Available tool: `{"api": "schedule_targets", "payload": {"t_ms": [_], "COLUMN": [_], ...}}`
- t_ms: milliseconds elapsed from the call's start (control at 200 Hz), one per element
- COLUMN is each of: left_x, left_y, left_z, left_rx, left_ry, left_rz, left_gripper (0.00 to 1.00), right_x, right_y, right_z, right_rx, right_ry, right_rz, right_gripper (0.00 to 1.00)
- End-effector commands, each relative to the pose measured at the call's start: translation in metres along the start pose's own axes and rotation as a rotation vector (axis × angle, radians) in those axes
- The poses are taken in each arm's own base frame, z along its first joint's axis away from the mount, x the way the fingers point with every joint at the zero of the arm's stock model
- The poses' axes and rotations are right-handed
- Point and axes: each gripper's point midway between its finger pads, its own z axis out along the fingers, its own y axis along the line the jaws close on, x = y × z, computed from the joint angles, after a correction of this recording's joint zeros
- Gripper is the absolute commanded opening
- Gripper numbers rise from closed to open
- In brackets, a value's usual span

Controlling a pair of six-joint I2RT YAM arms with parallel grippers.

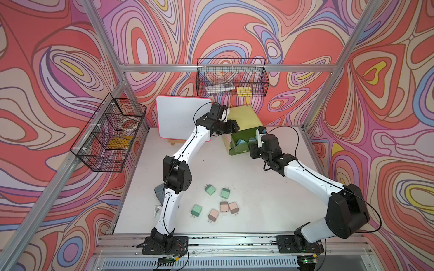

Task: Place the plugs into the drawer by color
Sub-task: Close the drawer in the storage box.

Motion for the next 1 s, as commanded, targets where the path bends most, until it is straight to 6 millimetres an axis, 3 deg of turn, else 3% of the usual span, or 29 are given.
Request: {"api": "schedule_targets", "payload": {"t_ms": [0, 250, 661, 991], "left_x": [-0.008, -0.049, -0.073, -0.069], "left_y": [-0.021, -0.017, 0.002, 0.019], "left_z": [-0.024, -0.057, -0.032, -0.011], "left_rx": [0.025, -0.066, -0.119, -0.151], "left_ry": [-0.024, -0.191, -0.281, -0.269], "left_rz": [0.037, 0.099, 0.105, 0.122], "left_gripper": [0.76, 0.82, 0.71, 0.66], "right_x": [-0.028, -0.029, -0.026, -0.023], "right_y": [0.003, 0.005, 0.008, 0.011], "right_z": [0.002, 0.002, 0.001, 0.003], "right_rx": [-0.014, -0.031, -0.051, -0.072], "right_ry": [-0.083, -0.112, -0.117, -0.111], "right_rz": [0.031, 0.038, 0.036, 0.035], "right_gripper": [0.53, 0.53, 0.53, 0.53]}}
